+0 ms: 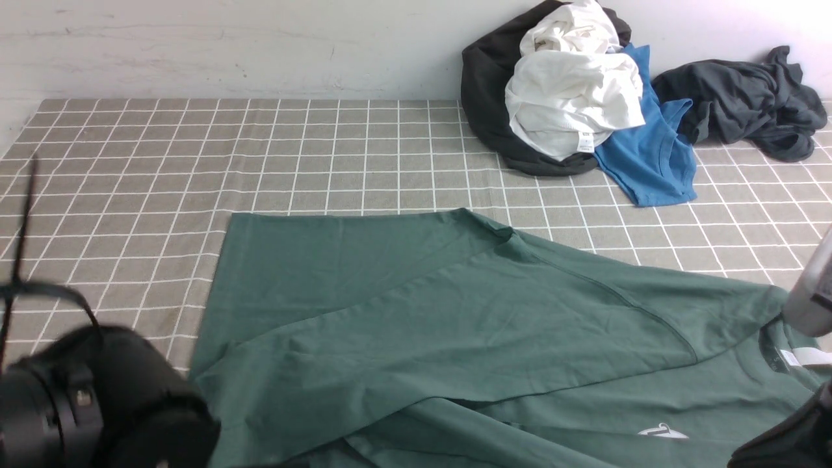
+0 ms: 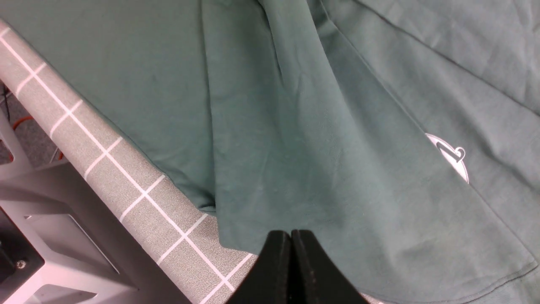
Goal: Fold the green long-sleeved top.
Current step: Use both arms simultaneously to clamp the lower edge of the clothing fabric
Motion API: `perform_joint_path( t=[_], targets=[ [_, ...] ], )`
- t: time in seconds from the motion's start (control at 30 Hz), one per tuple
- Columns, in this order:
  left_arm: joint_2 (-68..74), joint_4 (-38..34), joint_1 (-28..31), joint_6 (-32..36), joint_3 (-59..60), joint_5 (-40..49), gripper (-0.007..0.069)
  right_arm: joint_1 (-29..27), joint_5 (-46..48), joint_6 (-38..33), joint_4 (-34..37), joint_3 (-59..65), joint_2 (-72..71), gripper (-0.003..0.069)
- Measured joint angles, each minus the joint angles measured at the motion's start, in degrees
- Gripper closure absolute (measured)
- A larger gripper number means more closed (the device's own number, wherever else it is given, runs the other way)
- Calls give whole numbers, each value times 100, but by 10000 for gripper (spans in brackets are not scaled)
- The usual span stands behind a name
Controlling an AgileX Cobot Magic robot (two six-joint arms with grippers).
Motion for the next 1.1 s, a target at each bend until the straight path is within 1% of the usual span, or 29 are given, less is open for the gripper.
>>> perform_joint_path(
  t=[0.03,0.1,0.33,0.47,0.7,0.8,0.83,0.93,1.1],
  targets=[
    [0,53,-163,23,314,-268,202,0,6,0,0,0,-17,673],
    [0,69,-258,29,663,-588,202,0,10,0,0,0,-25,673],
    [-6,55,-281,40,935,-1107,202,0,12,0,0,0,-42,673],
    [21,51,-281,40,936,-1204,202,0,12,0,0,0,-42,673],
    [510,94,-290,18,882,-1179,202,0,12,-19,0,0,-42,673],
    [593,194,-292,-240,838,-1158,202,0,12,-43,0,0,-42,673],
    [599,295,-294,-510,827,-1169,206,0,12,-51,0,0,-42,673],
    [599,622,-299,-1022,833,-1213,209,0,12,-59,0,0,-42,673],
    [562,927,-312,-1741,837,-1202,209,0,12,-88,0,0,-42,673]
  ],
)
